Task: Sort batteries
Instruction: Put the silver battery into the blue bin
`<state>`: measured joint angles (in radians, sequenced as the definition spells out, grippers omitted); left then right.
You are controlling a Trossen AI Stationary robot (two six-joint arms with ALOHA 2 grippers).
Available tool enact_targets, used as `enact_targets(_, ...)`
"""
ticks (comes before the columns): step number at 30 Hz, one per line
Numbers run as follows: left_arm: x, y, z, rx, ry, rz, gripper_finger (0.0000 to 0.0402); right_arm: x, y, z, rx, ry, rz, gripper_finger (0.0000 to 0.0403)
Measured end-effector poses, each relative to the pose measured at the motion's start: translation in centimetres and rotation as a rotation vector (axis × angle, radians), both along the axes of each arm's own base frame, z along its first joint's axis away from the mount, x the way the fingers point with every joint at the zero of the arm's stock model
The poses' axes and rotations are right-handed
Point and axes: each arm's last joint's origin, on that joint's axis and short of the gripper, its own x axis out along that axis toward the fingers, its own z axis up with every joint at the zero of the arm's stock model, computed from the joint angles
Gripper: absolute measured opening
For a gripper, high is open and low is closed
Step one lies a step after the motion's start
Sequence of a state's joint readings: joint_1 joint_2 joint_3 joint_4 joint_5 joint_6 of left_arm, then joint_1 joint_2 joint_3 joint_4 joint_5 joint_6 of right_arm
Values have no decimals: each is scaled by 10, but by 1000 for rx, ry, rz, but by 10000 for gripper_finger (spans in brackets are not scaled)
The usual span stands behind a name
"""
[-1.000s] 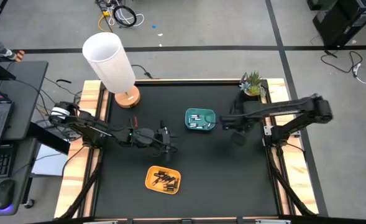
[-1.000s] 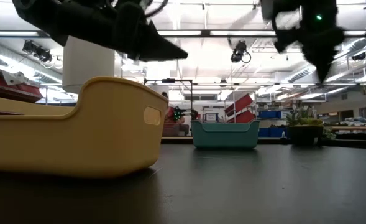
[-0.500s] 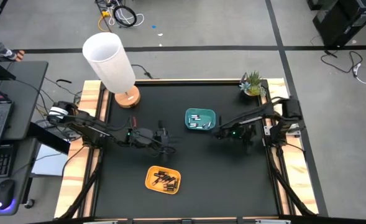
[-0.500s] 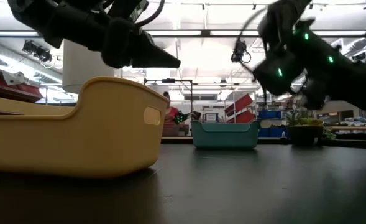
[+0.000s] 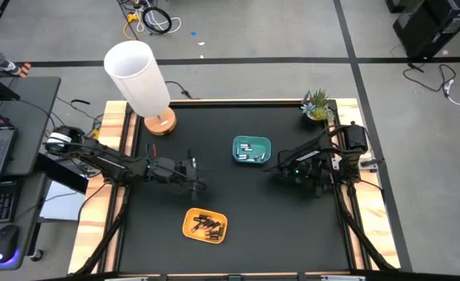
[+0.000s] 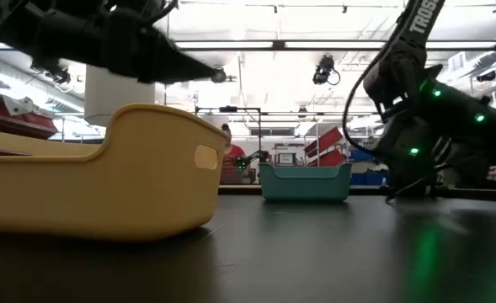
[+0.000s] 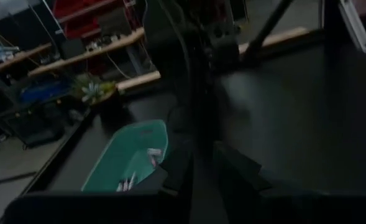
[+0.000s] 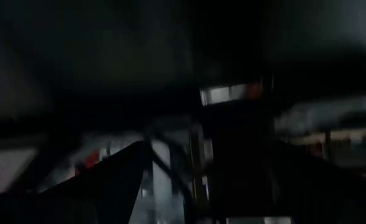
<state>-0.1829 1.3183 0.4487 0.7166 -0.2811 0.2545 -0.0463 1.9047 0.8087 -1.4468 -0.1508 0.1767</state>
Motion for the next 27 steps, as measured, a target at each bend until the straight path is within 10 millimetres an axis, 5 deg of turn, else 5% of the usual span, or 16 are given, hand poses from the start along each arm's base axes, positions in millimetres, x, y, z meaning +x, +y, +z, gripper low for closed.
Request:
enact_targets(7, -1, 0, 0, -2, -2, -9, 78, 6, 1, -8, 0, -90, 192, 311)
enact_targets(27, -3, 1, -3, 14, 44, -3, 78, -18, 25, -21, -124, -20, 198, 290)
